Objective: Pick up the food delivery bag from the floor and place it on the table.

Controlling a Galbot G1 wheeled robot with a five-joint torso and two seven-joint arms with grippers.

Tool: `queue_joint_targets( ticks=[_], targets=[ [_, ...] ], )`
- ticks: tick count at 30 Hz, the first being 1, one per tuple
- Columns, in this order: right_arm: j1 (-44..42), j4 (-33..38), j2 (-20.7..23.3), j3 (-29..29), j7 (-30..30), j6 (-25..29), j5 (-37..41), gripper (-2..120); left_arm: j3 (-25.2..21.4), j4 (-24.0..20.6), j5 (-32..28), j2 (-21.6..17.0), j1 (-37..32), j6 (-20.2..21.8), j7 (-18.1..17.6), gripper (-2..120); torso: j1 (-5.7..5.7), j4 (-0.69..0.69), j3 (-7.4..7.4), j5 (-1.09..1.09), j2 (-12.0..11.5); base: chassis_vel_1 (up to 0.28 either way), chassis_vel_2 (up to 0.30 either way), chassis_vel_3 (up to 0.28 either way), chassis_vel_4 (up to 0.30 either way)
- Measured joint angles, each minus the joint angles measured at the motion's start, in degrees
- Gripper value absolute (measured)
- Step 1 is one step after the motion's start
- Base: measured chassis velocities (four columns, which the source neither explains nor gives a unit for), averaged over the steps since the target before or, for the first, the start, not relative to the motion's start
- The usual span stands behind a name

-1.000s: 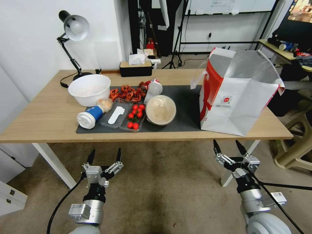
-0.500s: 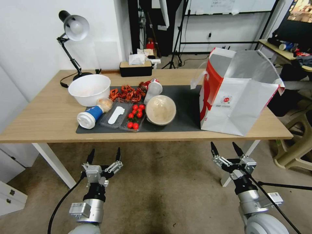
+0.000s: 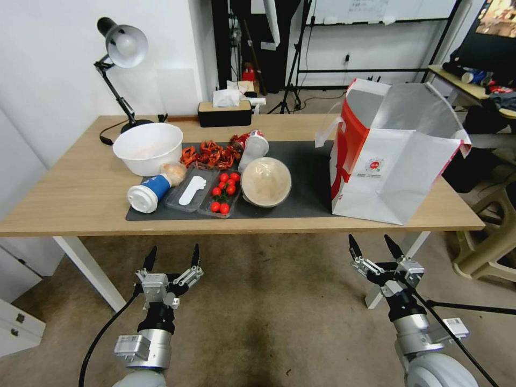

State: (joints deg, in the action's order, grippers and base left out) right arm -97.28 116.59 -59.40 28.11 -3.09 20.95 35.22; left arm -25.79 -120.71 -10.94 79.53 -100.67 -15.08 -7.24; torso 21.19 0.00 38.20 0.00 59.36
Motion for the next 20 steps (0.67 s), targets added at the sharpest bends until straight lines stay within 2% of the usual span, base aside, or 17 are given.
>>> queue_joint_targets(
  ticks=[20],
  targets=[
    [0.0,0.1,0.0,0.0,-0.1,0.0,0.0,100,0.0,-0.1,0.0,0.0,0.0,0.0,0.0,100,0.00,0.00,0.00,0.00,0.0,0.000,0.000,0.000,0.000]
  ],
)
